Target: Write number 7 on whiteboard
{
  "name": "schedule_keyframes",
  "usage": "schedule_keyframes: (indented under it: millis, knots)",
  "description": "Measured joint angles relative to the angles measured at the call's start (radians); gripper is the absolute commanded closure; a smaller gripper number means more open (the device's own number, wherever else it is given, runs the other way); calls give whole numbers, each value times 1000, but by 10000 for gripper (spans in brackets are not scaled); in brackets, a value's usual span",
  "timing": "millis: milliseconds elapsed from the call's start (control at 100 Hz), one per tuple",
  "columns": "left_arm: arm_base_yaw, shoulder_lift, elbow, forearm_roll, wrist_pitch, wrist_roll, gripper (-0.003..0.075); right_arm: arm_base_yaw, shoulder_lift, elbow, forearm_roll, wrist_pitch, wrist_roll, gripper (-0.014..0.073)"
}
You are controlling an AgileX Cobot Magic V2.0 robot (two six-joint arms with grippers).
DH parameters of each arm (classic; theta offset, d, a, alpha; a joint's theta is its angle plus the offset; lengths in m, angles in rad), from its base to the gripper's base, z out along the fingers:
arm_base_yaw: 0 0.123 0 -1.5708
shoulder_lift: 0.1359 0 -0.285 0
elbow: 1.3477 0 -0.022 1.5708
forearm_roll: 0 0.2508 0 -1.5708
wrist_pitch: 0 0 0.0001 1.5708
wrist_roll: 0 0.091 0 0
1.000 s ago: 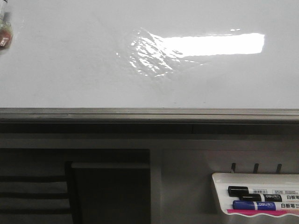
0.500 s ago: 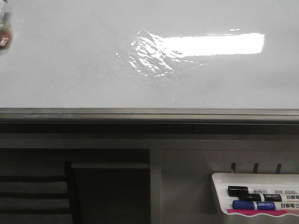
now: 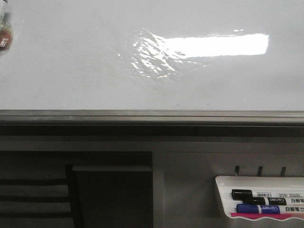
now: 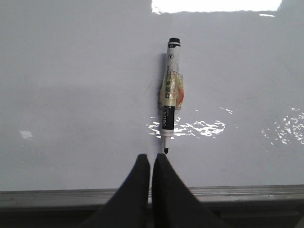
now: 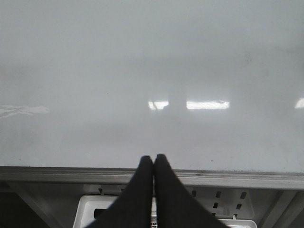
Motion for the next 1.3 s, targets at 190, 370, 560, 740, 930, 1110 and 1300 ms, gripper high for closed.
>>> schedule_keyframes:
  millis: [190,370,560,740,930,1110,1300]
  knots:
    - [0,0,0,7,0,2,740,0,0,0,0,0,-4,613]
    - [0,0,0,65,-5,2,622,0,1,0,0,-2,-4,236]
    - [0,0,0,124,0,2,218,0,1,0,-2,-3,-4,48]
    - [0,0,0,126,3,4,176,0,1,0,-2,-3,-4,49]
    - [0,0,0,127,5,4,177,0,1,0,-2,-4,-4,49]
    - [0,1,0,122,-5,4,177,0,1,0,-2,-4,-4,49]
    - [0,43,0,63,-27,4,177,0,1,0,-2,-4,-4,49]
